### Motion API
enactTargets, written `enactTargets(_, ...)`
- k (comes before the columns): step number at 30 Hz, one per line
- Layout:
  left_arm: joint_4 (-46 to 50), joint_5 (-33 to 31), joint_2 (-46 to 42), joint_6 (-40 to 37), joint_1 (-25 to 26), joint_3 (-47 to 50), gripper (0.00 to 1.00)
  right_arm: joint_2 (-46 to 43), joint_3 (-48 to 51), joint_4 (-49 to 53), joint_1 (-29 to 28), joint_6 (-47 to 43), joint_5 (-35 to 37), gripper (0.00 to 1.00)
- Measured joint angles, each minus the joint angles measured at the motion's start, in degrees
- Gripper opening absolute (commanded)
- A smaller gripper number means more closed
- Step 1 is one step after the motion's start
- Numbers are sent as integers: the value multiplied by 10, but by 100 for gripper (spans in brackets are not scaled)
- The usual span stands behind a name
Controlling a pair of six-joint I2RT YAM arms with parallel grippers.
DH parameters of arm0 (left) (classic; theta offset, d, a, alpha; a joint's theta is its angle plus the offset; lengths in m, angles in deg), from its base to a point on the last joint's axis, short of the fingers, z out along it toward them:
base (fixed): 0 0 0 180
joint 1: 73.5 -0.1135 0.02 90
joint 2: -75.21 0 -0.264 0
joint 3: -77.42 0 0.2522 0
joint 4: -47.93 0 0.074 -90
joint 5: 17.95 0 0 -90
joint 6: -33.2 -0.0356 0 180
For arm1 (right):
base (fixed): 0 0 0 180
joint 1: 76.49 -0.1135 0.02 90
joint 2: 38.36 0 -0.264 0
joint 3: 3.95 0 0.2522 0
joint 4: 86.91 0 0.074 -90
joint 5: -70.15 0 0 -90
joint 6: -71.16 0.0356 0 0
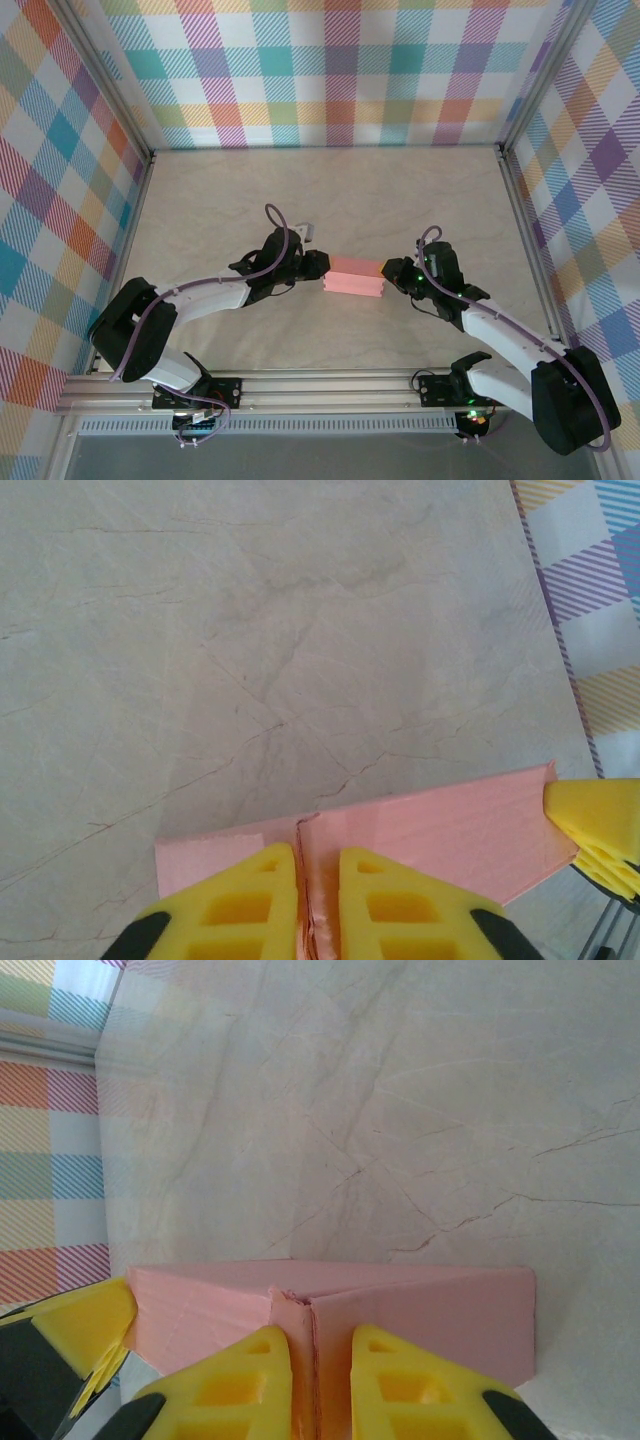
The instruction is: Fold the paper box
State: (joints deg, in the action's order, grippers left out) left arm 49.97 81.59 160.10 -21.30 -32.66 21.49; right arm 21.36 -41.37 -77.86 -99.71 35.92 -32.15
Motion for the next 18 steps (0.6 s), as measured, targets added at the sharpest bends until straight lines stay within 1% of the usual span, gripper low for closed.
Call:
enactTargets(1,7,-1,-1,1,0,2,47,0,0,0,0,-1,0,18)
enactTargets(2,10,-3,-3,2,0,5,48,0,0,0,0,-2,0,19)
enactTargets(7,26,-11,-25,7,0,19,50,2,0,0,-1,-9,-3,19)
enactTargets(8,27,-11,-30,7,0,23,49,3,0,-2,-1,-10,-4,19)
enactTargets(9,25,-11,-35,8,0,29,46,5,0,-4,-1,-11,-5,19)
enactTargets(10,23,-10,-39,10,0,34,41,7,0,-6,-1,-12,-7,18)
enactTargets(12,9,-2,-44,13,0,42,36,11,0,-11,-2,-13,-9,18)
enactTargets(16,-20,7,-39,12,0,52,35,14,-1,-15,-2,-15,-10,19)
enactTargets(18,-31,10,-33,12,-1,52,37,16,-3,-15,-2,-17,-9,22)
